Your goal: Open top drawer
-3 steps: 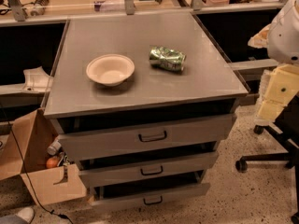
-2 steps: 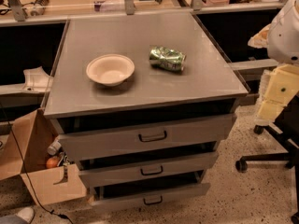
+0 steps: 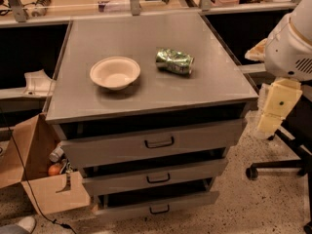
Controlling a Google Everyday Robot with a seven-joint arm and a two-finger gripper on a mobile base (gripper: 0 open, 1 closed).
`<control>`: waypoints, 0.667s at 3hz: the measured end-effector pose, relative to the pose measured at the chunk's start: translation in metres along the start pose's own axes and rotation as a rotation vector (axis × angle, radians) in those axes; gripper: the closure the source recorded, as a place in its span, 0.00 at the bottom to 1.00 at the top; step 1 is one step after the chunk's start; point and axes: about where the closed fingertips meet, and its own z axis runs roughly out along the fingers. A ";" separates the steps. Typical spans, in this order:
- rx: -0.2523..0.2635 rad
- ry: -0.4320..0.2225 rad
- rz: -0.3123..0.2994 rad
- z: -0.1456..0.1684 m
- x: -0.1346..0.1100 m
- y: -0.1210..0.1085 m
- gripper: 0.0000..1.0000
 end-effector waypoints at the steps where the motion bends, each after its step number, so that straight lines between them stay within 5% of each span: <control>1: 0.004 -0.028 0.000 0.003 -0.003 0.010 0.00; 2: -0.051 -0.046 0.018 0.031 -0.004 0.035 0.00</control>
Offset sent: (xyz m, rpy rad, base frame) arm -0.0441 0.0294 -0.0800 0.0964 0.1230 0.0035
